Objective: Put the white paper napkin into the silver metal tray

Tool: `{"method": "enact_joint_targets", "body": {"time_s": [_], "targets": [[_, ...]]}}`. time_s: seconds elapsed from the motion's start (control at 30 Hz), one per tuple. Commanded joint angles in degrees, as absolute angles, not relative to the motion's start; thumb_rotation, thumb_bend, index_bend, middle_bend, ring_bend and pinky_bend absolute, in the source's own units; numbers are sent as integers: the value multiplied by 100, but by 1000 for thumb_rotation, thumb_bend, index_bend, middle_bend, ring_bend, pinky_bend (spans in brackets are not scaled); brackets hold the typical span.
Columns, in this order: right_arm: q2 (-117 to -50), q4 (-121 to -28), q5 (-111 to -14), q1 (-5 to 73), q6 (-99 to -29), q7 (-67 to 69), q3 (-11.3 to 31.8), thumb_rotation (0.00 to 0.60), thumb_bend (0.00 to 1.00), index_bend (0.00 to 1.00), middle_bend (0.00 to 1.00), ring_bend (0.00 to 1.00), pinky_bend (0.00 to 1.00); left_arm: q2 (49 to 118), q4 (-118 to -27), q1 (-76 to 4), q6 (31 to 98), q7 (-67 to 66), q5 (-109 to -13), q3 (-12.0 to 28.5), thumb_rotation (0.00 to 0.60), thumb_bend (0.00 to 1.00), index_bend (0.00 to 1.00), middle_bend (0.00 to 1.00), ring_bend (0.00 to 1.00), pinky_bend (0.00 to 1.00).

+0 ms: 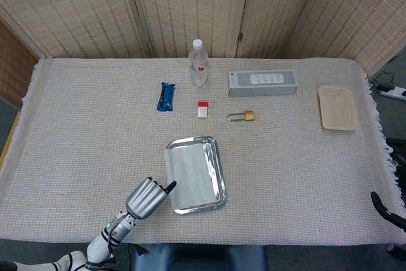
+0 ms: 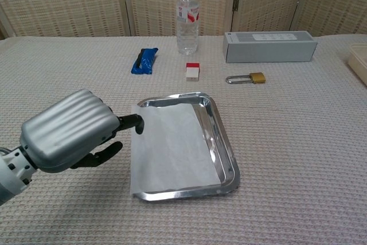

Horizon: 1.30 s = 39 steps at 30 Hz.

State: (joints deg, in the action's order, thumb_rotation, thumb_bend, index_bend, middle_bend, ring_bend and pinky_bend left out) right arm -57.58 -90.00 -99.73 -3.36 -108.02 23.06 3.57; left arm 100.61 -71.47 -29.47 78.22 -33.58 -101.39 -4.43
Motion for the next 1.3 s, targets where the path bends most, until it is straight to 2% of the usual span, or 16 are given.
{"method": "enact_joint_targets", "body": {"time_s": [0.03, 0.33, 0.8, 1.3], "targets": [[-5762, -9004, -9986, -334, -10794, 2292, 349, 600, 400, 0, 0, 0, 0, 9893, -7394, -2897, 7579, -3501, -10037, -517, 600, 817, 433, 1000, 1000, 1000], [-5771, -9023, -9986, -324, -10765, 2243, 341, 600, 399, 0, 0, 0, 0, 9849, -7440, -2833, 7292, -3624, -9889, -511, 600, 939, 419, 1000, 1000, 1000], [-5768, -9022, -9982, -325, -10761, 2246, 331, 600, 400, 0, 0, 0, 0, 10087, -7014, -2826, 7302, -3169, -9989, -470, 600, 943, 335, 1000, 1000, 1000], [-5732, -9002, -9933, -382, -10853, 2341, 345, 600, 400, 0, 0, 0, 0, 10379, -6581, -2935, 7050, -2732, -10031, -502, 600, 938, 352, 1000, 1000, 1000]]}}
